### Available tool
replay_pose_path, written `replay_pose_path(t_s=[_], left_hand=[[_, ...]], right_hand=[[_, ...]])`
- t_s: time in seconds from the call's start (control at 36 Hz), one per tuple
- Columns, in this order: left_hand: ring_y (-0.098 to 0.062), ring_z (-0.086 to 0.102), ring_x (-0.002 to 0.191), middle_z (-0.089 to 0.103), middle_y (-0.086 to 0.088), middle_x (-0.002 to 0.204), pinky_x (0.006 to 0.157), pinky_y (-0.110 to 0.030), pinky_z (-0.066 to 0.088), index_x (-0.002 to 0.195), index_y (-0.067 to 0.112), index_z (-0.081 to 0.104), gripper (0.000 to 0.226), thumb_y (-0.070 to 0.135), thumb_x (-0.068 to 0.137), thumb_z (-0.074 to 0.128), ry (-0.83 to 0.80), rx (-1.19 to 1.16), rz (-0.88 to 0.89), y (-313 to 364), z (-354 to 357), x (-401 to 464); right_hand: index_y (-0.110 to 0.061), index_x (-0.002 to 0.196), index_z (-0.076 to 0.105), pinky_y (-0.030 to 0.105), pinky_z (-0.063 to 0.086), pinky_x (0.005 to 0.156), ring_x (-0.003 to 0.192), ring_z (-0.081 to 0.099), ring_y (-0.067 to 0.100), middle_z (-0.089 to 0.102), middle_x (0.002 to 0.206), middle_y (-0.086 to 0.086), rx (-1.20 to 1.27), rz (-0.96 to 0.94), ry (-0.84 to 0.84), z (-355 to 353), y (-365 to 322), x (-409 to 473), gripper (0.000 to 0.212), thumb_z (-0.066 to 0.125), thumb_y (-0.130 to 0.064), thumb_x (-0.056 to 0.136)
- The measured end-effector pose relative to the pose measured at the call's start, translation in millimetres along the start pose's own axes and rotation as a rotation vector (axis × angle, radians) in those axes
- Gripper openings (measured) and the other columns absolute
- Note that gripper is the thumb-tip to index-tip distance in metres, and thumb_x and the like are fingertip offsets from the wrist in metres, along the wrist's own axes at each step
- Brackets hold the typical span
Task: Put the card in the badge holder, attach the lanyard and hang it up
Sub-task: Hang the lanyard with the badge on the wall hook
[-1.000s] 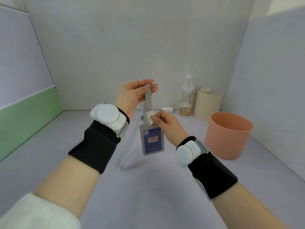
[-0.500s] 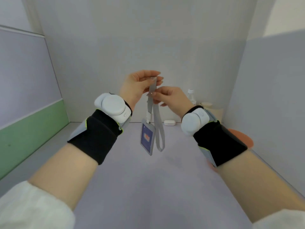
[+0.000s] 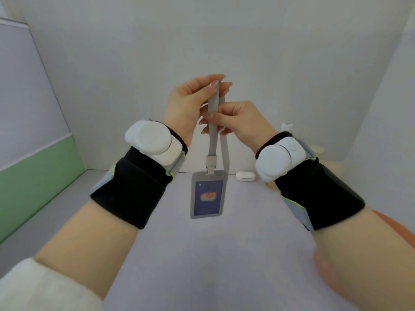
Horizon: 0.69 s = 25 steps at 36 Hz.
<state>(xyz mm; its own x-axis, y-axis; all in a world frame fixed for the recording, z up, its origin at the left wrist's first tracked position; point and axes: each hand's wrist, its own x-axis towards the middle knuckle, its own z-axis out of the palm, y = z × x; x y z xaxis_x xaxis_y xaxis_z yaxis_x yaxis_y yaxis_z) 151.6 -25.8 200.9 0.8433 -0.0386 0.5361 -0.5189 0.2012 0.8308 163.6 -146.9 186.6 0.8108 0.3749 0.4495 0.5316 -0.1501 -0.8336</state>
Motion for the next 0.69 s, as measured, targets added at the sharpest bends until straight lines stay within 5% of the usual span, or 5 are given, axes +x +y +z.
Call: replay_pose_path(t_s=[0.19,0.44,0.69], left_hand=[[-0.014,0.066,0.098,0.070,-0.006,0.100,0.092,-0.026,0.051,0.103,0.009,0.064,0.018,0.011,0.091,0.051,0.020,0.099,-0.047,11.5,0.5,60.8],[-0.011,0.066,0.094,0.070,-0.005,0.099,0.091,-0.026,0.051,0.104,0.008,0.065,0.018,0.011,0.090,0.052,0.029,0.108,-0.049,101.0,12.2,133.2],[-0.011,0.067,0.095,0.071,-0.002,0.098,0.089,-0.027,0.053,0.101,0.012,0.066,0.017,0.012,0.090,0.053,-0.026,0.120,0.014,218.9,30.5,189.3]], right_hand=[[-0.014,0.077,0.069,0.008,0.046,0.060,0.064,0.066,0.001,0.071,0.061,-0.009,0.027,0.141,-0.074,-18.5,9.6,40.1,0.010,0.063,-0.019,0.083],[0.013,0.092,0.064,0.008,0.046,0.061,0.062,0.066,-0.001,0.070,0.057,-0.012,0.003,0.268,-0.161,-50.4,-50.5,84.5,0.028,0.063,-0.014,0.083],[-0.009,0.091,0.071,0.006,0.045,0.064,0.067,0.064,-0.006,0.071,0.068,-0.012,-0.136,0.340,-0.218,-86.8,-159.2,124.9,0.015,0.064,-0.020,0.083]])
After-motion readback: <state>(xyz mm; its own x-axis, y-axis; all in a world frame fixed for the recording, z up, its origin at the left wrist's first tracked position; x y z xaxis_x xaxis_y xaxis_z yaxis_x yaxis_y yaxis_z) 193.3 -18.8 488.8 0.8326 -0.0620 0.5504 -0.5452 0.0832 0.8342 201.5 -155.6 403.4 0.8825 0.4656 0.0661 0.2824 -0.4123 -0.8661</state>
